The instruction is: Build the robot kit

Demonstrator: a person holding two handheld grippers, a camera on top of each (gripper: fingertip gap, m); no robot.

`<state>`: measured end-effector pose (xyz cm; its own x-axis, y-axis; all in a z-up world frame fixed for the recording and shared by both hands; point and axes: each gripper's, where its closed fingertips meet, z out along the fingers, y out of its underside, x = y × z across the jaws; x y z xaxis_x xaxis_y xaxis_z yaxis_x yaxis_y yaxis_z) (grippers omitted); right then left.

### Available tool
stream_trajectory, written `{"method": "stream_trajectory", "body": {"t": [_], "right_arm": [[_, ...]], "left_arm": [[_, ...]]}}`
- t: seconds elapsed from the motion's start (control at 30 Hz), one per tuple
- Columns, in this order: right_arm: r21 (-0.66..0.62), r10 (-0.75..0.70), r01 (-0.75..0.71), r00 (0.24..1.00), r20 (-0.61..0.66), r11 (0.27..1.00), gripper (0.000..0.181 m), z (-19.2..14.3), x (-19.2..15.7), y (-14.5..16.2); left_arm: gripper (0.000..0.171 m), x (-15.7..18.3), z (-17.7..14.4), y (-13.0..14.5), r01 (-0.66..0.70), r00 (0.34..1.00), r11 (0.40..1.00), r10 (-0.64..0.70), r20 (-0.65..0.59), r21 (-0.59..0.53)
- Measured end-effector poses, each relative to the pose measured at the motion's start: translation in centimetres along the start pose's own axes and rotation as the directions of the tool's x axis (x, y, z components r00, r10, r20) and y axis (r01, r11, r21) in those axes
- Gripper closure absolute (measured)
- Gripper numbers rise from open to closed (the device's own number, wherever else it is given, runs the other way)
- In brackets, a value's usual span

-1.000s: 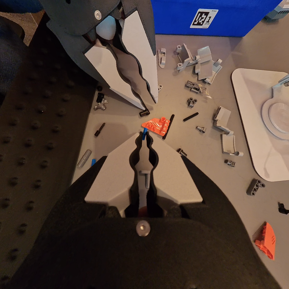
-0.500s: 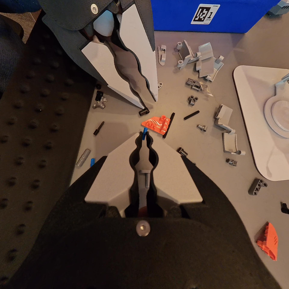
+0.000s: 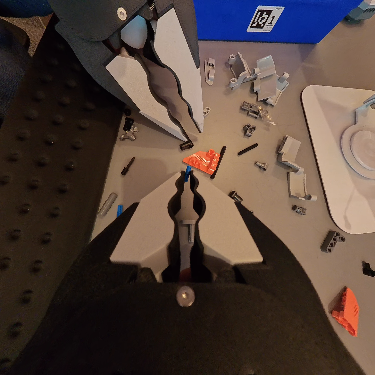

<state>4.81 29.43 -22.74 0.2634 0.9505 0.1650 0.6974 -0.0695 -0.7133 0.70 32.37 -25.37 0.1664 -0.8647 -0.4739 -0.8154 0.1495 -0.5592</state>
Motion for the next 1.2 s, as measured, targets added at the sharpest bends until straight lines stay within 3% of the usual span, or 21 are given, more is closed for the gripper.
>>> {"method": "stream_trajectory", "body": {"t": [0.97,1.2], "right_arm": [[-0.001,-0.010,0.010,1.000,-0.020,1.000,0.179,-0.5,0.2,-0.1],[0.004,-0.012,0.012,1.000,-0.022,1.000,0.179,-0.8,0.1,-0.1]], "left_arm": [[0.156,-1.1,0.3,0.1,0.036,0.998,0.999,-0.035,0.057,-0.015],[0.150,0.6,-1.3,-1.5,0.124,0.990,0.990,-0.120,-0.069,0.068]]}}
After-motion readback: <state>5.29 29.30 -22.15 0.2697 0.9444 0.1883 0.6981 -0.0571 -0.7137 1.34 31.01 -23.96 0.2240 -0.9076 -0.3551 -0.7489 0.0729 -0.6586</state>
